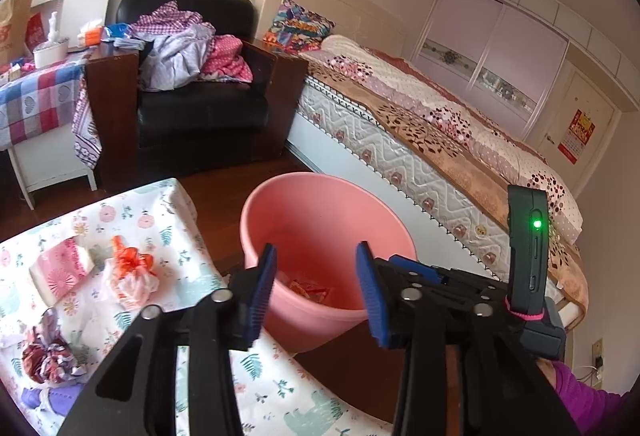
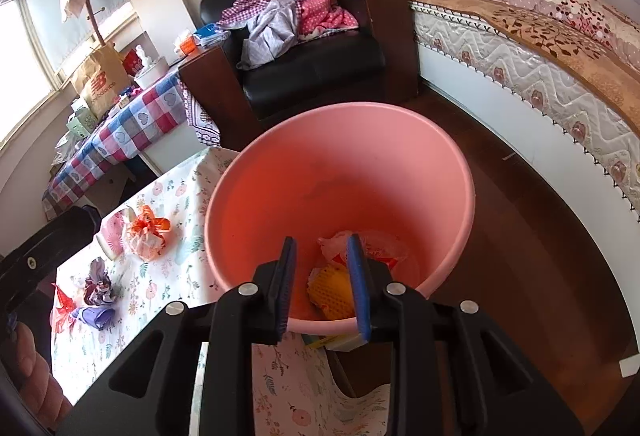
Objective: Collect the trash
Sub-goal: 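Move both open tools back over the table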
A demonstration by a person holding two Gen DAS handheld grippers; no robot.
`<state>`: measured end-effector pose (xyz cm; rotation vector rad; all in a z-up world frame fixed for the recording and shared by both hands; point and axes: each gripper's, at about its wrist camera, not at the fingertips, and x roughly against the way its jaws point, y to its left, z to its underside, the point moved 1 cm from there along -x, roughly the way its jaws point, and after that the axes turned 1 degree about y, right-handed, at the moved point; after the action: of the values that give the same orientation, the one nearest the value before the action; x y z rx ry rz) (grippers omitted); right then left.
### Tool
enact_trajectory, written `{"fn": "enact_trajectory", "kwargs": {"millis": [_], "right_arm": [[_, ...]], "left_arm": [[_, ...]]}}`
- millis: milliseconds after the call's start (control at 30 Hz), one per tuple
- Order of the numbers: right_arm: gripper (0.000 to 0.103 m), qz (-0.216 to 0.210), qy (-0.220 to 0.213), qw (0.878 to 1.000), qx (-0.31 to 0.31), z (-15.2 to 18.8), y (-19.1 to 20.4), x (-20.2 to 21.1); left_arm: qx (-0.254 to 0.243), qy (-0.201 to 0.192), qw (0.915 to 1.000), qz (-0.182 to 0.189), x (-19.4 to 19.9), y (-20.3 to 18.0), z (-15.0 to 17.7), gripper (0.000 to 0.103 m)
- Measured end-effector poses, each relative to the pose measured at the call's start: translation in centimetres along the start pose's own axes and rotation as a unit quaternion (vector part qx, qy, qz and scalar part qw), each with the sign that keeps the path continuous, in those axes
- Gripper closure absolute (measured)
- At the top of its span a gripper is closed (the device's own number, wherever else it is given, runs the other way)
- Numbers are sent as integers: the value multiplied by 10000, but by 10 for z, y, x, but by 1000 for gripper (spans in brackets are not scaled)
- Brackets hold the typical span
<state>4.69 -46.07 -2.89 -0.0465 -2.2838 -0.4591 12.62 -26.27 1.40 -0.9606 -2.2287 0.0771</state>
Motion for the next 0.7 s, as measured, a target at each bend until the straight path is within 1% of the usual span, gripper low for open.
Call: {"fn": "enact_trajectory", "kwargs": {"millis": [100,267,467,600,700], "right_arm": [[76,-41,-77,9998,178,0,11,5],[76,-194,-135,9988,436,2,33,11],[76,-416,79,9965,715,14,62,5],[76,-510,195,9945,890,20,78,0],[76,-619,308,9928,976,24,90,-5]], "left_arm": [[-8,-32,9999,-100,12,6,8,60],[130,19,9995,-301,33,21,25,59],[300,-88,9970,-710,68,50,50,59],[591,-98,9925,-1069,94,83,70,59],[929,-108,9864,-1352,116,112,85,59]]}}
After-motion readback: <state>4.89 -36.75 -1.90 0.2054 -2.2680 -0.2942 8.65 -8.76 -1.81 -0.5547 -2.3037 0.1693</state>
